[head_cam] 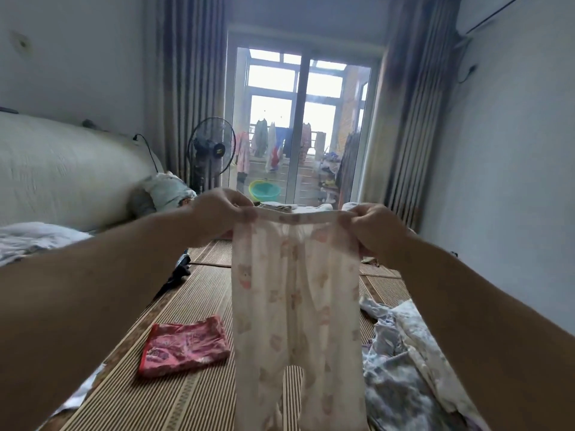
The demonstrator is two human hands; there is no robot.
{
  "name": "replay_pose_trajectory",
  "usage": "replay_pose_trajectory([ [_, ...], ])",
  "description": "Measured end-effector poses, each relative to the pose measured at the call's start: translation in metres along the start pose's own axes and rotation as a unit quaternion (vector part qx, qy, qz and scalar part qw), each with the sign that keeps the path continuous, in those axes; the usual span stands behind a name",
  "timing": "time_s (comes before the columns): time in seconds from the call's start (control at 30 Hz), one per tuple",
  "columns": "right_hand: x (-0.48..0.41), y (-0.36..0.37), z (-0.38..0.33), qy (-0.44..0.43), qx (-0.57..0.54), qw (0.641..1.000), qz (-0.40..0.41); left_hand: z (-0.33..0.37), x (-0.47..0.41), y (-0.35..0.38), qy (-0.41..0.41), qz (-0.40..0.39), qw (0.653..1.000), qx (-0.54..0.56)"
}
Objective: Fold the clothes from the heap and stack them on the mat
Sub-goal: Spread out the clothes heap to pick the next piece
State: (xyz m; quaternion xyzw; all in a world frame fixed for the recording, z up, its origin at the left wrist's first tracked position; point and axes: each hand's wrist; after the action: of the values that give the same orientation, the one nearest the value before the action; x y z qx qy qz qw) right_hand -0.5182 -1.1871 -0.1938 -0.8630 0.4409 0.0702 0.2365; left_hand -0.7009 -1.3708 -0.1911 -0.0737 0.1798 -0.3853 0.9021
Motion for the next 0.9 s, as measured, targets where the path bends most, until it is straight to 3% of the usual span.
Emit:
replay_pose_trajectory([
  [0.13, 0.007, 0.0, 0.005, -0.011, -0.086, 0.995, -0.04, -0.012, -0.006, 0.018, -0.006, 0.045, 0.999, -0.03],
  [0.23, 0.013, -0.008, 0.004, -0.025, -0.141, 0.988, -0.057, -0.01, -0.004, 0.015, -0.017, 0.034, 0.998, -0.053],
  [0.37, 0.016, -0.005, 0.005, -0.024, -0.12, 0.992, 0.026, 0.0, 0.001, 0.022, -0.074, 0.022, 0.997, 0.021],
  [0.43, 0.022, 0.006, 0.005, -0.022, -0.155, 0.987, 0.031, 0.002, 0.004, 0.033, -0.099, -0.004, 0.991, 0.089],
  [0.6, 0.039, 0.04, 0.003, -0.026, -0.161, 0.986, -0.04, 0.016, 0.016, 0.068, -0.11, -0.102, 0.976, 0.159],
  [0.73, 0.042, 0.039, -0.002, -0.001, -0.232, 0.958, -0.171, 0.032, 0.024, 0.071, -0.086, -0.135, 0.969, 0.189],
  [0.83, 0.044, 0.032, 0.0, -0.04, -0.222, 0.959, -0.172, 0.037, 0.027, 0.062, -0.058, -0.18, 0.973, 0.131],
  [0.9, 0.044, 0.029, 0.0, -0.062, -0.204, 0.965, -0.152, 0.034, 0.025, 0.057, 0.039, -0.124, 0.991, -0.035],
])
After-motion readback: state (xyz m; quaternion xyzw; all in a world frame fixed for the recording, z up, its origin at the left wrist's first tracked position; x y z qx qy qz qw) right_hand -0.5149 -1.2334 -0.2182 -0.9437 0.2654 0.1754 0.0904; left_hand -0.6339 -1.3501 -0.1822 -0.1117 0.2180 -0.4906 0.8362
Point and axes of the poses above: each hand's wrist, its own x-axis away from the middle knuckle, its own y-axis out of the palm, z = x × y, and after that the axes turned 2 degrees about z, right-handed
